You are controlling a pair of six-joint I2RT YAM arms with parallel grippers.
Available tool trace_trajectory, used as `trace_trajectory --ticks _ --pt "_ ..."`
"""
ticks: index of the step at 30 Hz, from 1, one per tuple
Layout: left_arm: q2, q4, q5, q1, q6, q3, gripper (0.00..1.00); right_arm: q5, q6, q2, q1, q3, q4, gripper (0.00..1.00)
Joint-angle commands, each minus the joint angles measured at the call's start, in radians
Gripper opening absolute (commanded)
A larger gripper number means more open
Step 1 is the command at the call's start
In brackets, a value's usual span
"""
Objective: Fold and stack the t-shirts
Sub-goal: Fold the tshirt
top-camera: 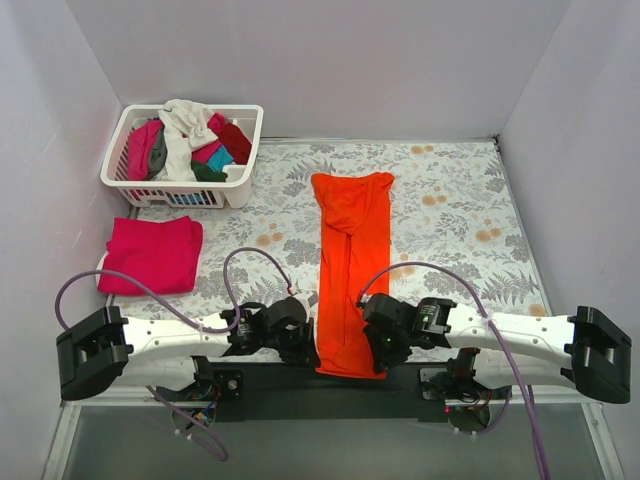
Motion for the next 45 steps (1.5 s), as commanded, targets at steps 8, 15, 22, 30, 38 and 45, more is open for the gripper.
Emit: trace_trajectory --ticks 8,15,22,30,38,45 --pt "-0.175 0.0 -0.11 -0.003 -0.039 0.02 0.0 0.134 0.039 -0.006 0.066 0.146 -0.079 0.01" --pt "-0.108 0.117 -0.245 0.064 0.014 0.061 0.0 0.362 -0.016 0.007 -0.015 0.232 -0.081 0.01" --pt "-0.03 0.273 -0.191 0.222 0.145 0.096 0.0 0.47 -0.16 -0.005 -0.185 0.276 -0.032 0.01" --pt "0.177 0.37 -0.111 0.379 0.26 0.224 0.0 0.427 -0.343 0.113 -0.348 0.333 0.1 0.01" --pt "0.328 0.385 -0.055 0.486 0.334 0.368 0.0 0.37 -0.446 0.234 -0.489 0.408 0.18 0.01" --pt "0.47 0.398 -0.016 0.543 0.364 0.454 0.0 0.316 -0.49 0.361 -0.551 0.46 0.227 0.01"
